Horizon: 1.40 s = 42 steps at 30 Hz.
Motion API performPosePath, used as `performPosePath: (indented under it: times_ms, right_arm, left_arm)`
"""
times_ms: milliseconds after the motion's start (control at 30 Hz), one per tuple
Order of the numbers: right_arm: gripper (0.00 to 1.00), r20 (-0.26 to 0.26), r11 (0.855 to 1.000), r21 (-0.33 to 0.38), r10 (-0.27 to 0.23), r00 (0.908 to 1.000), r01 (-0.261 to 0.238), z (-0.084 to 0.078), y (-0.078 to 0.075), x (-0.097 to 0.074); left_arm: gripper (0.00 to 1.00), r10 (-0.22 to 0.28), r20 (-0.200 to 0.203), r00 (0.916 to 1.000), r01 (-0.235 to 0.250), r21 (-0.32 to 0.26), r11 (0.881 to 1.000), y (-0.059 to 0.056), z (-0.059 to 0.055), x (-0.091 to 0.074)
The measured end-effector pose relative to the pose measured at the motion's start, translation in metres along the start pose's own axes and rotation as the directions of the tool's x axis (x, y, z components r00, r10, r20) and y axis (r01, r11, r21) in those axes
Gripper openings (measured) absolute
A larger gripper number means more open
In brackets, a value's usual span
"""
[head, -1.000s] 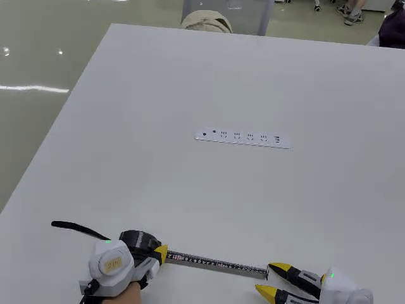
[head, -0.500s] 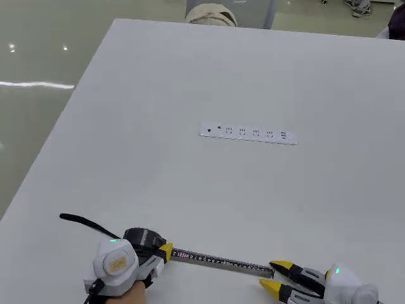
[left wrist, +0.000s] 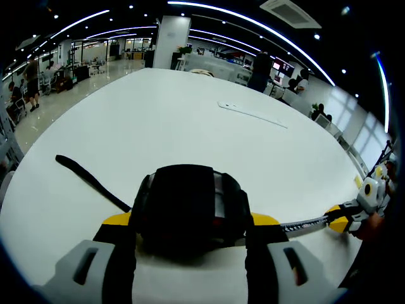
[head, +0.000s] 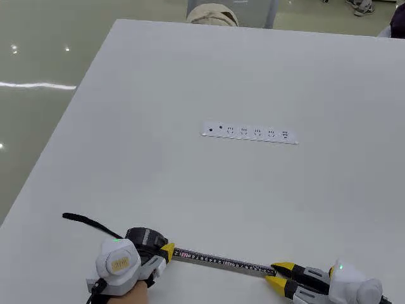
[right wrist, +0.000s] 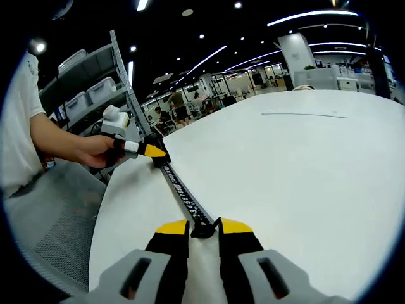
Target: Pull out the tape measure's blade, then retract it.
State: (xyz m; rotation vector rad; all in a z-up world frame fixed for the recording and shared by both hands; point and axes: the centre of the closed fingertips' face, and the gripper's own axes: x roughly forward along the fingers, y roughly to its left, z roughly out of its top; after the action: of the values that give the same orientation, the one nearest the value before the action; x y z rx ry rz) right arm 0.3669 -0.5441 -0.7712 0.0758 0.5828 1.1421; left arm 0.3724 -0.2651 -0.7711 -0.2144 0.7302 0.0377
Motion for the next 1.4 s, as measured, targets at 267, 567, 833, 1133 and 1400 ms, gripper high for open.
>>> performPosePath:
  times_ms: [267, 567, 833, 1133, 1400]
  right_arm:
    - [0.15, 0.001, 0.999, -0.038, 0.020, 0.9998, -0.020, -0.0014, 0.0036, -0.0013]
    - [0.14, 0.032, 0.992, -0.127, -0.014, 0.9994, 0.018, -0.0017, 0.0061, -0.0018]
    - [0.12, 0.081, 0.960, -0.252, -0.108, 0.9909, 0.125, -0.0004, 0.0072, -0.0039]
    - [0.11, 0.090, 0.950, -0.253, -0.165, 0.9822, 0.182, -0.0037, 0.0037, -0.0027]
    - [0.11, 0.090, 0.952, -0.248, -0.163, 0.9826, 0.180, -0.0034, 0.0031, -0.0029]
  left_arm:
    - [0.69, -0.003, -0.002, 1.0000, 0.003, 0.008, 1.000, -0.0002, -0.0001, -0.0006]
    - [0.69, -0.003, -0.005, 1.0000, 0.003, 0.013, 1.000, -0.0001, -0.0001, -0.0002]
    - [0.69, 0.000, -0.008, 1.0000, 0.000, 0.017, 1.000, -0.0002, -0.0004, 0.0002]
    - [0.68, 0.001, -0.014, 0.9999, -0.001, 0.020, 1.000, -0.0002, -0.0009, 0.0002]
    - [0.67, 0.003, -0.021, 0.9998, -0.002, 0.021, 1.000, 0.0002, -0.0015, -0.0001]
